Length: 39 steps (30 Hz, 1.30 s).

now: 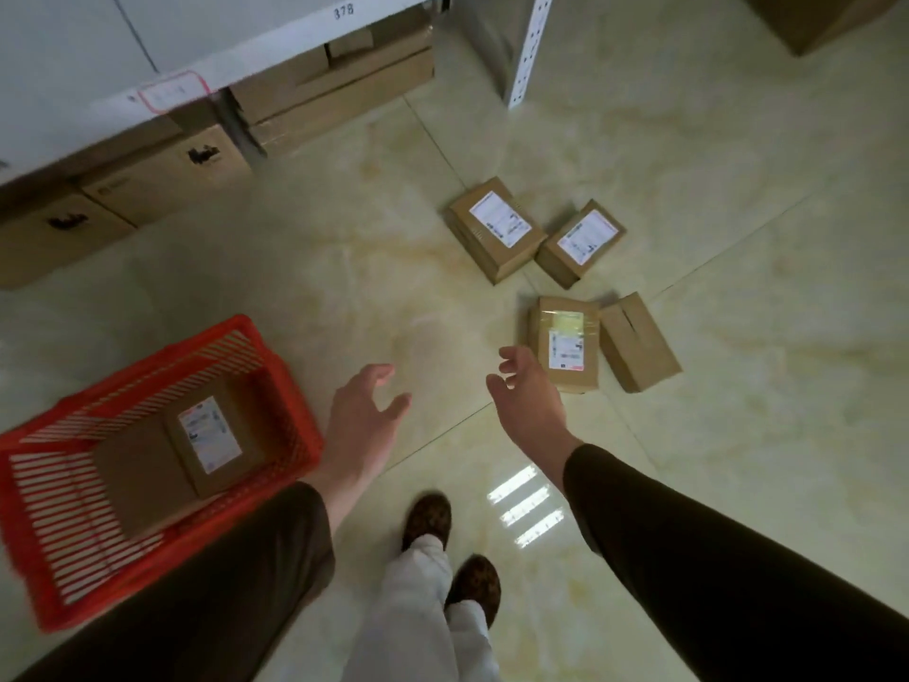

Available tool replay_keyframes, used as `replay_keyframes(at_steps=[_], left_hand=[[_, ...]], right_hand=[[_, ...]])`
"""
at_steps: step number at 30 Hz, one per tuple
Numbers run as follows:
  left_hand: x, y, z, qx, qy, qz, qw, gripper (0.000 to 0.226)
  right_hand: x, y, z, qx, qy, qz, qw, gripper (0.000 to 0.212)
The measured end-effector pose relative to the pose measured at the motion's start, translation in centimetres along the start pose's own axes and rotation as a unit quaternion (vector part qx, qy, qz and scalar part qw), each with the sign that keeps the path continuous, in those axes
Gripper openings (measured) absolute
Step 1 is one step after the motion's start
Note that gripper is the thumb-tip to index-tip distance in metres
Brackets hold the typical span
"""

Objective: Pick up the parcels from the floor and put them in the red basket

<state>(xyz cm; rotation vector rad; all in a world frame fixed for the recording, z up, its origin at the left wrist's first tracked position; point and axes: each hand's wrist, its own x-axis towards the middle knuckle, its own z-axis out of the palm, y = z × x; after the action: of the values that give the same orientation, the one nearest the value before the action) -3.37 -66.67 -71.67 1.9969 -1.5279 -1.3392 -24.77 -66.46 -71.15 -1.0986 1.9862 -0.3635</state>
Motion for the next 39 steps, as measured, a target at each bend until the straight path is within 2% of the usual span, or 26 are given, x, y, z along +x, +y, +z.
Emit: replay_keyframes(at_steps=[10, 17, 21, 26, 32, 39], left_hand=[[4.3, 9.2, 8.6, 0.024, -0.03, 0.007, 0.999, 0.042], [5.9, 14.7, 16.9, 0.048, -0.028, 0.01, 0.998, 0.045], [6.6, 16.7, 20.8, 0.028, -0.015, -0.007, 0.999, 0.045], [8.7, 18.9, 25.4, -0.009, -0.026, -0.018, 0.999, 0.043], [12.2, 20.7, 33.1, -0.113, -0.072, -0.084, 0.987, 0.045], [17.4, 20.4, 43.3, -0.157, -0.105, -0.186, 0.964, 0.052]], right_hand=[[7.1, 4.3, -8.8, 0.013, -0.008, 0.025, 1.0, 0.036], [12.3, 9.4, -15.7, -0.006, -0.032, -0.003, 0.999, 0.035], [15.1, 11.8, -18.6, -0.011, -0.019, 0.011, 1.0, 0.029], [19.2, 14.6, -20.1, -0.034, -0.029, 0.036, 0.998, 0.037], [24.8, 19.2, -20.8, -0.036, -0.052, 0.066, 0.996, 0.048], [32.0, 26.8, -20.3, -0.029, -0.078, 0.11, 0.99, 0.055]])
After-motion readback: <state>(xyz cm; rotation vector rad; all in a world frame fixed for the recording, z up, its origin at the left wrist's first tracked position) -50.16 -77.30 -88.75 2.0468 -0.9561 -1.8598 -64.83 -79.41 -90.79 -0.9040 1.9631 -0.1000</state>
